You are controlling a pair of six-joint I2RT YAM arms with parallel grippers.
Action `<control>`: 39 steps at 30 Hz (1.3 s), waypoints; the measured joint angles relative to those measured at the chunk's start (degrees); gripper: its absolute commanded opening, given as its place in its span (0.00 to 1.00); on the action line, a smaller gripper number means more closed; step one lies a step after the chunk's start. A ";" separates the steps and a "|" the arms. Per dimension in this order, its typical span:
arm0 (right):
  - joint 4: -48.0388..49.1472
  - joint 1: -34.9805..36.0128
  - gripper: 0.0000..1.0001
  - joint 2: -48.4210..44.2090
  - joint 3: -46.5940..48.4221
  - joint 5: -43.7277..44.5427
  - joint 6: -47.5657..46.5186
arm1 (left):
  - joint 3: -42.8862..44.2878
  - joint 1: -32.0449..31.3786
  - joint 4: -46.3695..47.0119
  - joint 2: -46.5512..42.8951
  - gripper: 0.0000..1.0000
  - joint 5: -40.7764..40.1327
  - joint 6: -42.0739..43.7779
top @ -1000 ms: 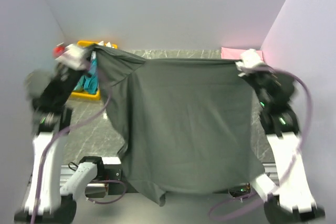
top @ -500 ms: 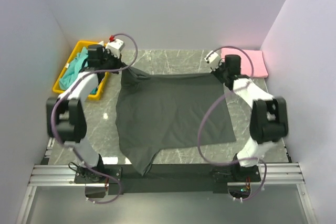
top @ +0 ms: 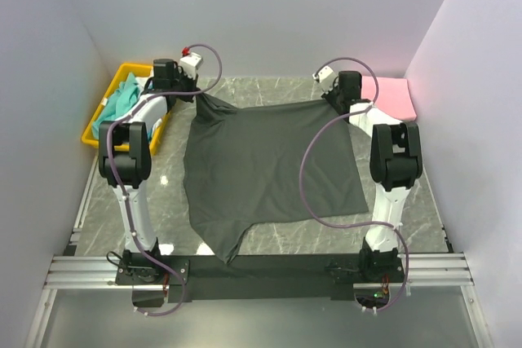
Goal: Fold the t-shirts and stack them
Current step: Flatten the tshirt out, then fold the tshirt
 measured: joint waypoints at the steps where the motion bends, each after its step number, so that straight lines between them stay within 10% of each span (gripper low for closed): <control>1: -0.07 0.00 0.00 0.50 0.85 0.26 0.04 | 0.11 -0.02 -0.07 0.07 0.01 -0.24 0.02; 9: -0.50 -0.15 0.00 1.09 2.29 0.66 0.46 | -2.16 -0.11 -1.33 -1.97 0.01 0.07 0.28; 22: -2.99 -4.66 0.00 -7.50 -4.61 -4.44 -2.16 | -19.78 -0.76 -9.79 -29.07 0.01 7.34 1.07; 35: -7.72 -4.85 0.00 -8.66 -15.06 -7.08 -8.68 | -35.01 -3.45 -17.09 -26.36 0.01 6.23 3.89; 39: -9.77 -4.85 0.15 -9.29 -15.98 -7.19 -10.86 | -34.91 -3.91 -20.68 -26.32 0.27 7.19 8.00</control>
